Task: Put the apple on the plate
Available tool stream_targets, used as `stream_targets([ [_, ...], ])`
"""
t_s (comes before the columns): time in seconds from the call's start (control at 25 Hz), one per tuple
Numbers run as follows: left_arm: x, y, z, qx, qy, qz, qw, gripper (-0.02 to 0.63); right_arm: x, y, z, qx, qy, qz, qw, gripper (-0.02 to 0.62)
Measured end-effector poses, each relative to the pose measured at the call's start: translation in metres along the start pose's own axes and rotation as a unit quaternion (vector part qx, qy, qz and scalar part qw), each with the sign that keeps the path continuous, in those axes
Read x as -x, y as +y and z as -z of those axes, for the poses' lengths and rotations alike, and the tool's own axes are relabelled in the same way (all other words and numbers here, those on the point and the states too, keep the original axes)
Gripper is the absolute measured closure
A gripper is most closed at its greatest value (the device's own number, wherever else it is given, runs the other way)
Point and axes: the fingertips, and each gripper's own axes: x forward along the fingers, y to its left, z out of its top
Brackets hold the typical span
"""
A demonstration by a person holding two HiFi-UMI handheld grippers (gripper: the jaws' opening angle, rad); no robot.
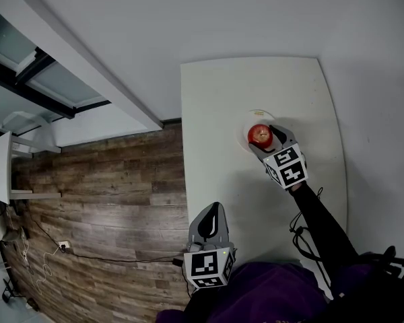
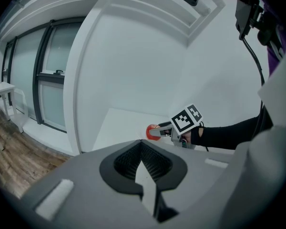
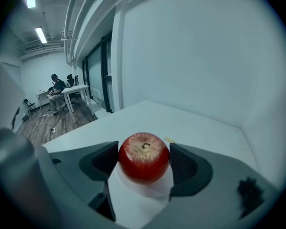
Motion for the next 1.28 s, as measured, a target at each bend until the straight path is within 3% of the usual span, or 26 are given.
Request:
stream_targets([
  [0.6, 0.0, -0.002, -0.001, -0.007, -0.003, 0.002, 1.0, 0.6, 0.008, 0.0, -0.013, 0.013, -0.04, 0.006, 0.999, 0.261],
  [0.88, 0.001, -0.003, -0.005, -0.008, -0.014, 0.004, 0.9999, 0.6, 0.047, -0.002, -0.028, -0.016, -0.088, 0.034, 0.995, 0.262],
  [1.2, 0.005, -0.016, -0.011, -0.009, -0.029, 0.018, 0.9994, 0.6, 0.103, 0.032, -0.021, -0.021, -0.111, 0.024, 0.993, 0.269],
  [1.28, 0.008, -0.02, -0.012, -0.011, -0.033, 0.022, 0.9992, 0.6, 0.118, 0.04, -0.02, -0.03, -0.119, 0.028, 0.992, 0.3],
])
